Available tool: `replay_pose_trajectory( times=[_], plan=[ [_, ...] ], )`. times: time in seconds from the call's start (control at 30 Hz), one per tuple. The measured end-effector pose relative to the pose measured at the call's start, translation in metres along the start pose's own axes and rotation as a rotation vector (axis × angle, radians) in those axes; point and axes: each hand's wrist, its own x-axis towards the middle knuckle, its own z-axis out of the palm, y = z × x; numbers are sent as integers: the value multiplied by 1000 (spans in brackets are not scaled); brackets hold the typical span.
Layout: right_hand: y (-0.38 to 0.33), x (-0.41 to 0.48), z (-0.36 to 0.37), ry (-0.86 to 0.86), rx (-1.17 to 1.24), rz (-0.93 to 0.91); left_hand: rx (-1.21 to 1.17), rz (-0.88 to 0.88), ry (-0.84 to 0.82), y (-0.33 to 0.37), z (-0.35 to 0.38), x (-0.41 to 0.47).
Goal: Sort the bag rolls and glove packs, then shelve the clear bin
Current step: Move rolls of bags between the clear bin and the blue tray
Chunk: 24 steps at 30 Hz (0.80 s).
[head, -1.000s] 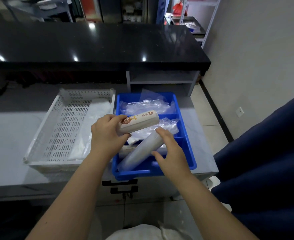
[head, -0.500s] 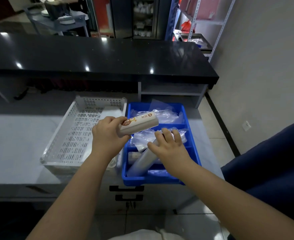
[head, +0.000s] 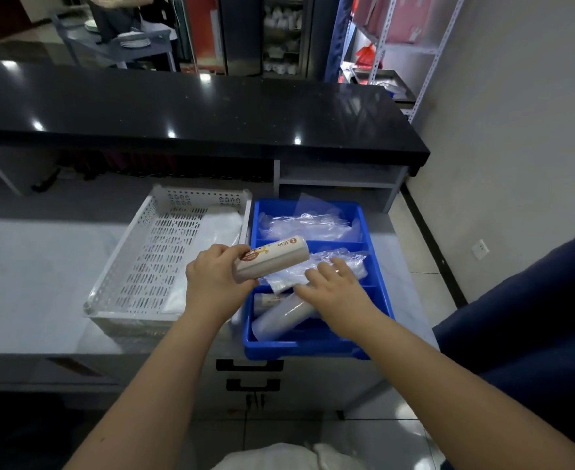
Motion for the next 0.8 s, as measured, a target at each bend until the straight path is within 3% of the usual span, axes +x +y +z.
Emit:
replay_pose_trajectory(
  times=[0.2, 0.4, 0.67, 0.8],
  plan=[
    [51, -70, 3, 268, 212, 353, 0, 14, -85, 9, 18, -1],
    [84, -114, -10, 312, 243, 612, 38, 127, -192, 38, 46, -4],
    [86, -108, -4, 357, 324, 667, 114, 253, -417, 53, 77, -31],
    [68, -94, 8, 348, 443, 658, 94, 223, -467, 45, 77, -39]
  ],
)
